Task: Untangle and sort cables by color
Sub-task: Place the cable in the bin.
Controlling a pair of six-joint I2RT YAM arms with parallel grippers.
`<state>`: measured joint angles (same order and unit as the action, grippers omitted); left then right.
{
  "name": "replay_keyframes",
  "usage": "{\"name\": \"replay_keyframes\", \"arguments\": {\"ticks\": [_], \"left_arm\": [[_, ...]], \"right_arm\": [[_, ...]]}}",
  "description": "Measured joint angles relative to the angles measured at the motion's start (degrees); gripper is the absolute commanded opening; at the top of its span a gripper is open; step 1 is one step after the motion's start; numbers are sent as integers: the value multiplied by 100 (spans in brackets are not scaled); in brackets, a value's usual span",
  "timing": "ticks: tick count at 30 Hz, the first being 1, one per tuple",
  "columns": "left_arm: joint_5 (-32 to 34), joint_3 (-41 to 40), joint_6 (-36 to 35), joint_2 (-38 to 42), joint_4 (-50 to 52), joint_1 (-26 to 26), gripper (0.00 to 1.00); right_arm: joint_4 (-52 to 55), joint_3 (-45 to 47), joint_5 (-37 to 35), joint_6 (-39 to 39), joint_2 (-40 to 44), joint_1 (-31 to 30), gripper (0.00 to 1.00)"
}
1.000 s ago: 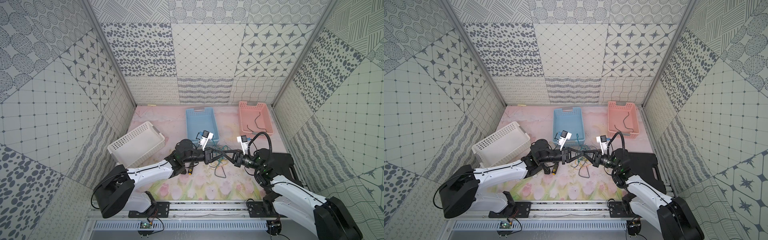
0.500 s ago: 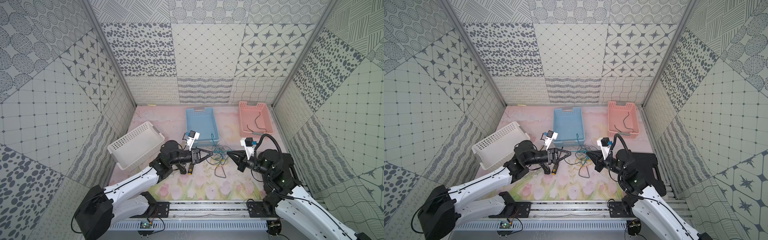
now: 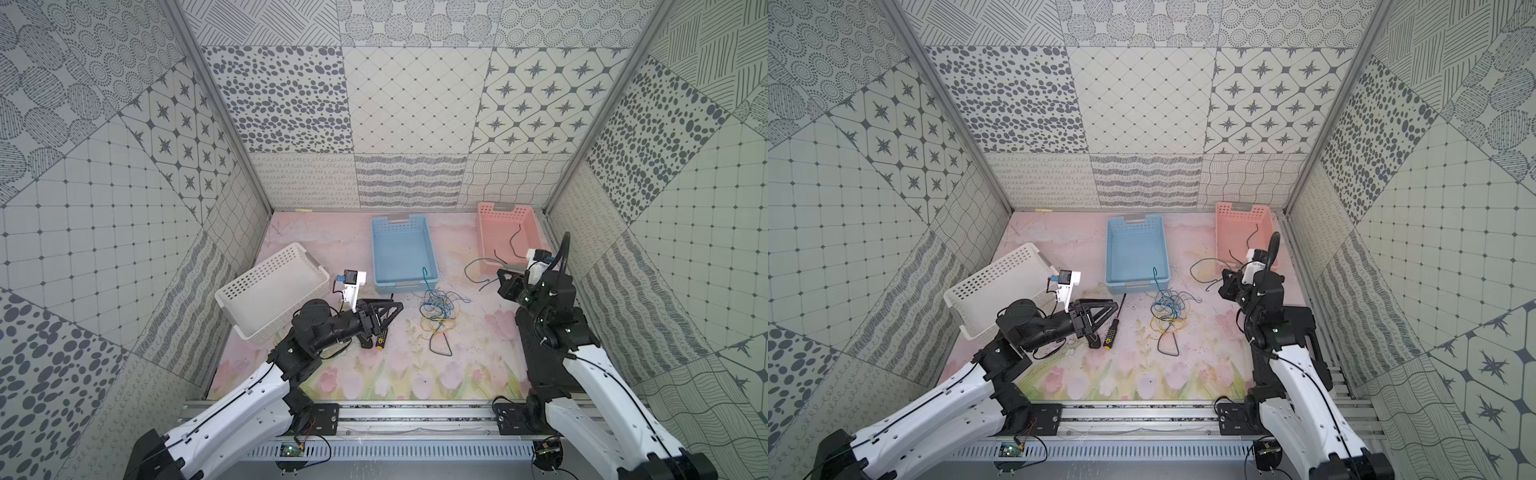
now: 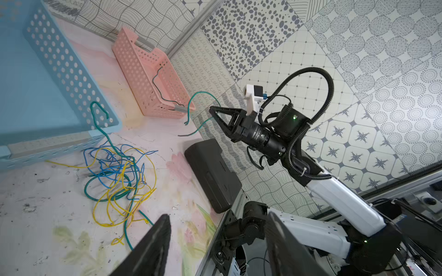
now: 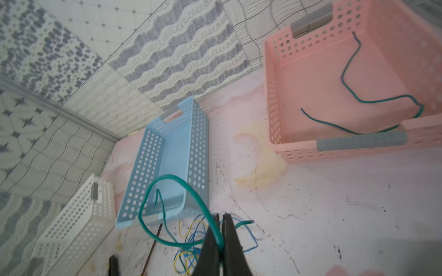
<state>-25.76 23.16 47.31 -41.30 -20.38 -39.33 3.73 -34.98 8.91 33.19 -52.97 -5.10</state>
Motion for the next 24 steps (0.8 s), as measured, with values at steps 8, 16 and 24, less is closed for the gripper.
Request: {"name": "replay_keyframes", "arguments": {"ticks": [8,16,24], "left_arm": [[72,-721,26,-380,-527,0,65],[66,-1043,28,-629,-1032,0,66],[70,-1117,31,-601,-1257,0,66]], "right_arm": [[-96,-1910,-898,1150,-2350,640,0],[-179,-2717,-1051,1827,-3036,1231,6],[404,-3956,-1145,1862,-4376,1318,71]]}}
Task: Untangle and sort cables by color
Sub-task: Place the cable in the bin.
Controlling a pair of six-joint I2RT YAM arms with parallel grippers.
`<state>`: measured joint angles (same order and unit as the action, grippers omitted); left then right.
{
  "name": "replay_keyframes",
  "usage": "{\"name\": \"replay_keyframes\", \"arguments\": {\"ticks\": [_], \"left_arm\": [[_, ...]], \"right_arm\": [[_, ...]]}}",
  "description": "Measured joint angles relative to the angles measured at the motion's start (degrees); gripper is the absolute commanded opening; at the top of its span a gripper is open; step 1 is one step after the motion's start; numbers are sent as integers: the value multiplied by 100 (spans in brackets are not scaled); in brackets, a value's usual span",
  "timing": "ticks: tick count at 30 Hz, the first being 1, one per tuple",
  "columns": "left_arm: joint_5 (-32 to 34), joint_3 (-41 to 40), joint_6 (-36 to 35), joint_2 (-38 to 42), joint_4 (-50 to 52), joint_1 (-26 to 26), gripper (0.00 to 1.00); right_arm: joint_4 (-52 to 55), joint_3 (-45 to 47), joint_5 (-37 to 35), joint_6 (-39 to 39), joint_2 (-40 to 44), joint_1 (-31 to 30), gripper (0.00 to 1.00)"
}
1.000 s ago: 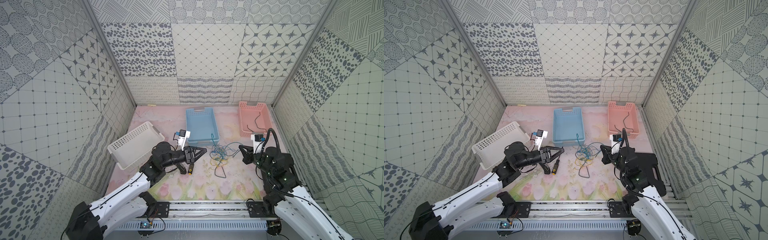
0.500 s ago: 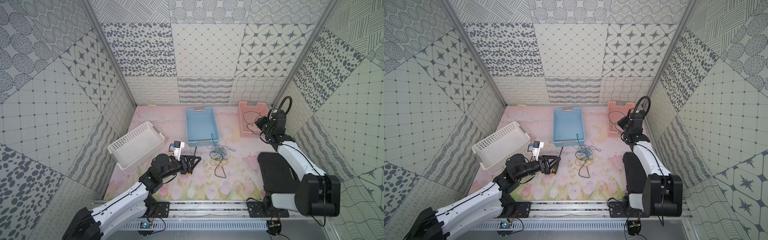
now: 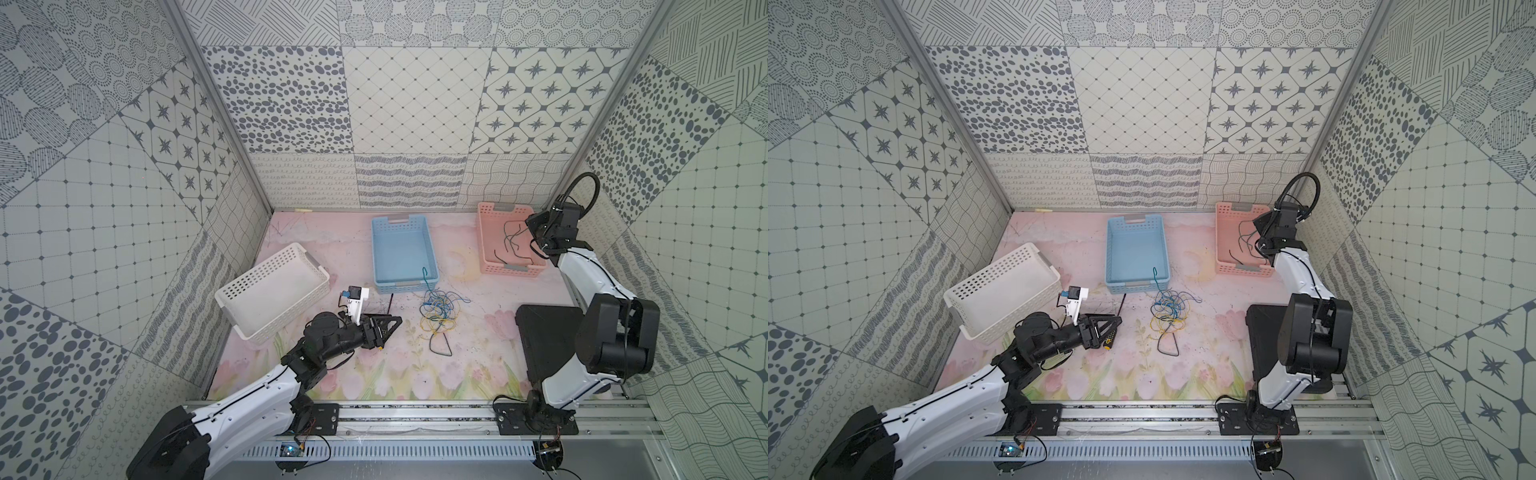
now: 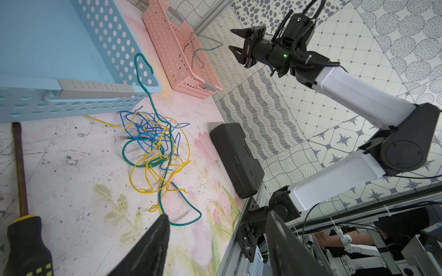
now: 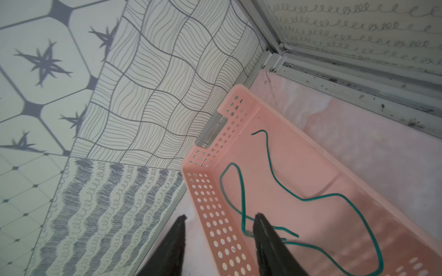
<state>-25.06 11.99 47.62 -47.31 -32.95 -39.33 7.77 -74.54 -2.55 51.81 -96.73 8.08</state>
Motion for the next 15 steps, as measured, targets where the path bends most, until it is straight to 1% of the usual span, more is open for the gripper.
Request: {"name": "replay_keyframes", "arguments": {"ticks": [2,4,7,8,9,11,12,13,15], "left_arm": [[0,-17,2,48,-9,0,66],[4,-31,17,116,-2,0,66],[17,-48,17,203,-4,0,66],[24,-55,17,201,-7,0,66],[31,-57,20,181,-9,0,65],[28,-63,24,70,-55,0,65],[26,-63,26,-33,-92,0,64],[24,-63,35,-136,-138,0,64],[13,-63,48,-413,-269,-9,63]], "right_arm": [[208,-68,-70,-87,-109,0,74],[321,61,-81,-225,-11,-2,74],[103,743,144,-599,660,-28,74],[-85,1132,365,-761,1062,-26,74],[-435,1591,737,-892,1515,-33,74],[-1252,2470,1596,-1038,2367,-146,74],[-1696,2855,2059,-1097,2704,-295,74],[-2037,3132,2465,-1187,2918,-525,74],[-2341,3462,3104,-1547,3095,-1325,74]]}}
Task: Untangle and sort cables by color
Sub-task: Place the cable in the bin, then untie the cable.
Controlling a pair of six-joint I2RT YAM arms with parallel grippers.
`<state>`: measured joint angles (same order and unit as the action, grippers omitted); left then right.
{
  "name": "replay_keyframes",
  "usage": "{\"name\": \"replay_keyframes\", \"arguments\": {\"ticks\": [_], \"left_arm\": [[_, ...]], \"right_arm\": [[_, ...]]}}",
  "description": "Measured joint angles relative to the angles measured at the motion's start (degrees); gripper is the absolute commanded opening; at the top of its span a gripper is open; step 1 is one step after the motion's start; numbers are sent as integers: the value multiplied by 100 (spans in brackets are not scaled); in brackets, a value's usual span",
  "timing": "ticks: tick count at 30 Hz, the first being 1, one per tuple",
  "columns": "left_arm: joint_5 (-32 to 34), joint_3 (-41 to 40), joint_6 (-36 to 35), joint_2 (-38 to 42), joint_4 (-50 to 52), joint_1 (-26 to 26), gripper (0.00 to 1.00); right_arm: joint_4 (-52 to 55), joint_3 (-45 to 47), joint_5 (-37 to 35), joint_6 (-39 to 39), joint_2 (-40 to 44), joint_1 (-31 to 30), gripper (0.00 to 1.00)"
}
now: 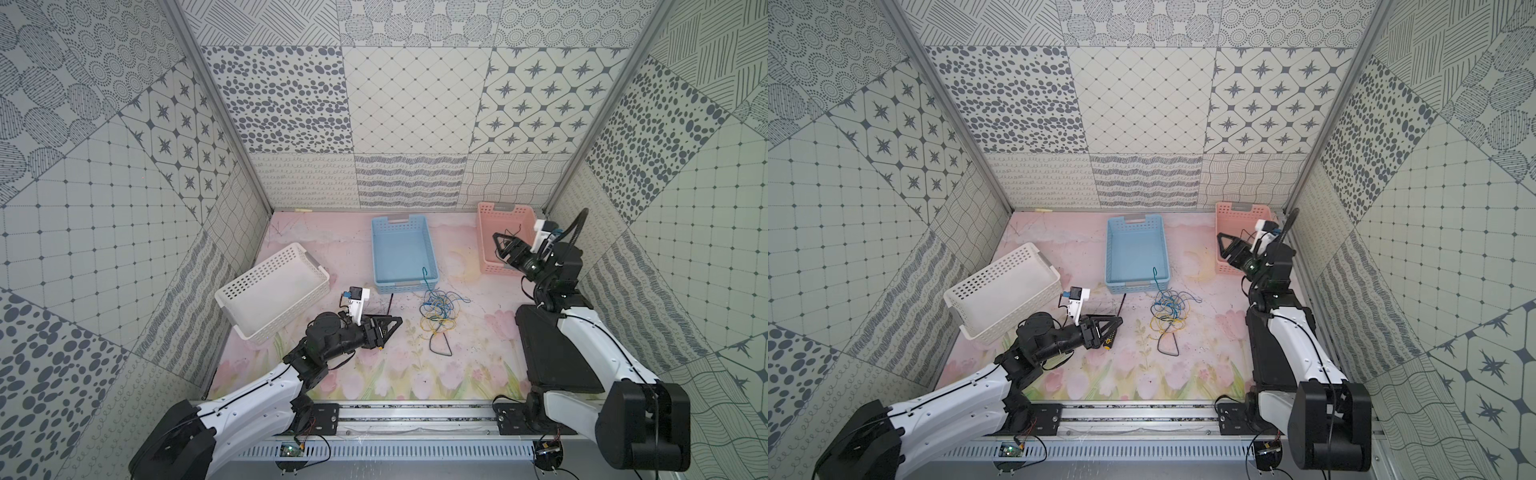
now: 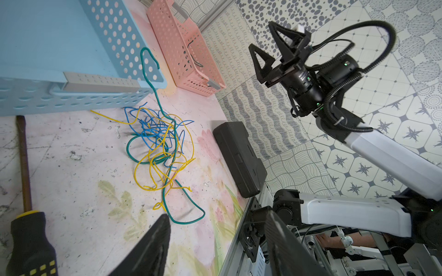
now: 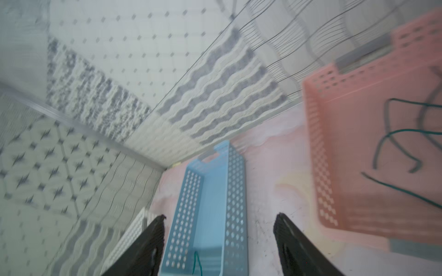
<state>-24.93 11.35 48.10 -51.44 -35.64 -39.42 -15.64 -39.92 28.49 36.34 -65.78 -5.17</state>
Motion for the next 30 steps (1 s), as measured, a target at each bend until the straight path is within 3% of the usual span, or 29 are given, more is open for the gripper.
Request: {"name": "replay_keyframes", "arguments": {"ticks": [4,7,11,17,22,30], "left_arm": [[2,46,46,-544,-197,-59,62],[35,70,81,-852,-293,-103,62],[151,87,90,-1064,-337,-144,62],[319,142,98,-1266,-444,-181,62],[424,223,98,-1491,-509,-205,62],[476,304,94,-1659,-535,-210,62]], "right_arm": [[634,96,164,-1204,-59,-2072,74],[1207,81,-225,-1978,-203,-2907,71],[1910,-114,-1303,-2640,-721,-3217,66],[2487,-638,-2789,-3016,-1506,-3654,56],[2474,-824,-3418,-2992,-1792,-3713,40],[2428,-1228,-3794,-2905,-2433,-3709,35]]}}
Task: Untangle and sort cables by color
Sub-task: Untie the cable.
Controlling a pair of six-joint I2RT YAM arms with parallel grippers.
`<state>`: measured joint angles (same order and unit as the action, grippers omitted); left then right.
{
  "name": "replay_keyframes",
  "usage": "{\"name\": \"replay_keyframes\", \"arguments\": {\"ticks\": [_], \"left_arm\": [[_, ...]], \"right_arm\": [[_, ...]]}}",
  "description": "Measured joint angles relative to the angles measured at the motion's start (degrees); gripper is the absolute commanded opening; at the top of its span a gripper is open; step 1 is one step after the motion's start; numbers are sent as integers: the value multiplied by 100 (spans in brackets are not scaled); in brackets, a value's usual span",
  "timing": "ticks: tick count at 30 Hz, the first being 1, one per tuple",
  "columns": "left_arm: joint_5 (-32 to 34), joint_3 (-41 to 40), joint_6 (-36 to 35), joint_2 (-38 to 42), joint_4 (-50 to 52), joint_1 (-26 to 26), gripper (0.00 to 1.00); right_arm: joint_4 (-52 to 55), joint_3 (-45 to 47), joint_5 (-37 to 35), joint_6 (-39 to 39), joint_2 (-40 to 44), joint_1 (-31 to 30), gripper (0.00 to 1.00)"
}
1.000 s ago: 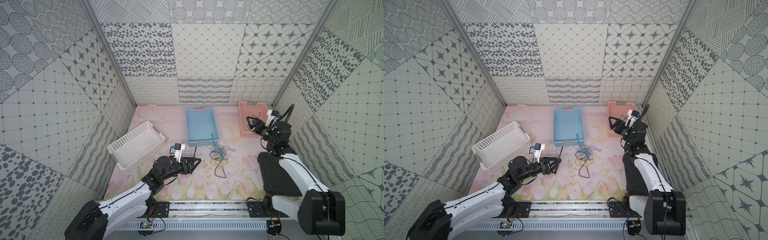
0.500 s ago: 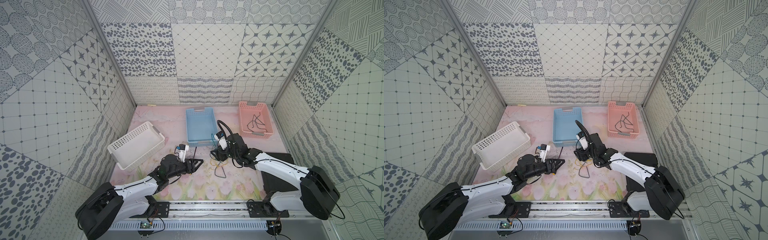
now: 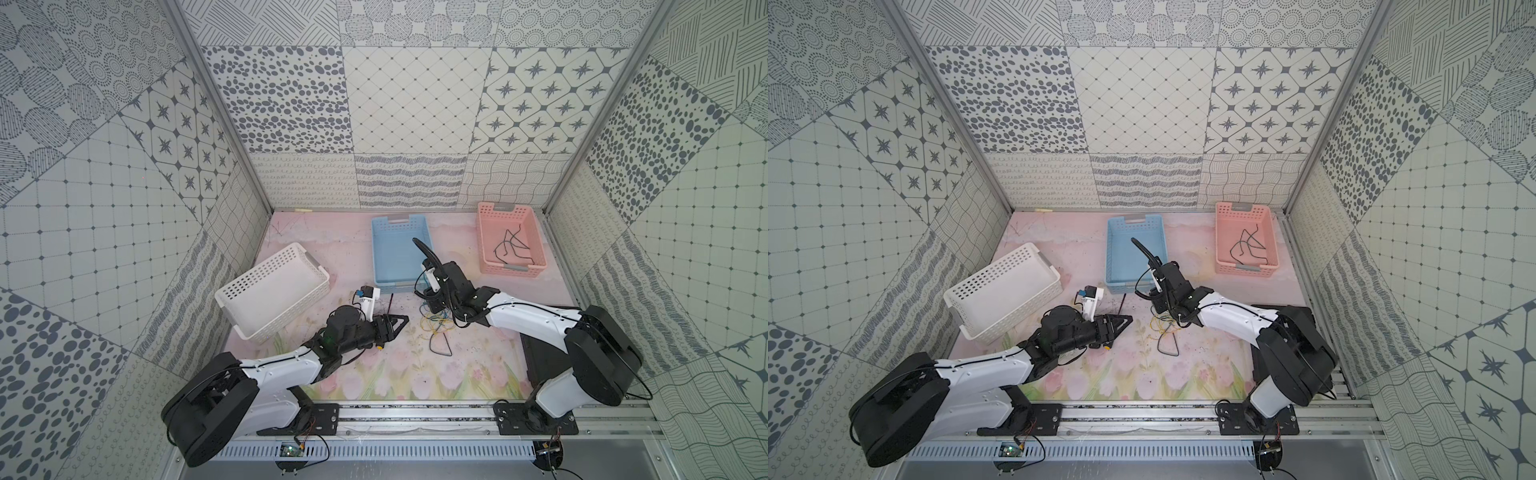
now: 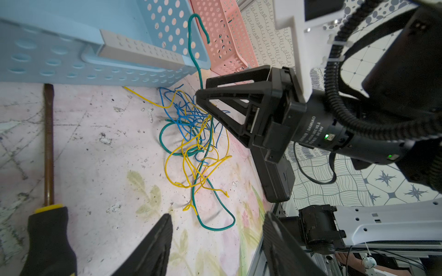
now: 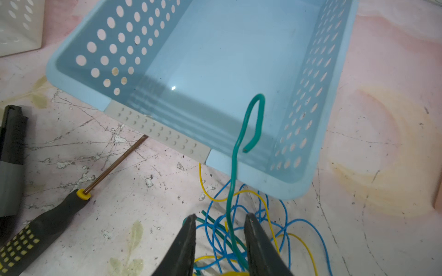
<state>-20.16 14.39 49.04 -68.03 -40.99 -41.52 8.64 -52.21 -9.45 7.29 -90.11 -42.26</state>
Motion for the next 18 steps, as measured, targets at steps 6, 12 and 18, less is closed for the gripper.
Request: {"name": "replay_keyframes", "arguments": {"ticks": [6,12,18], "left_arm": [[2,7,2,-35,-2,0,62],[0,4,2,-17,0,-2,62],[52,39,-98,129,15,-195,63]], "right_arm": [[76,-299,-168,-22,-387,0,11],[164,-306,-35,-13,-247,-7,0],[-20,400,778,111,1591,-9,0]]}}
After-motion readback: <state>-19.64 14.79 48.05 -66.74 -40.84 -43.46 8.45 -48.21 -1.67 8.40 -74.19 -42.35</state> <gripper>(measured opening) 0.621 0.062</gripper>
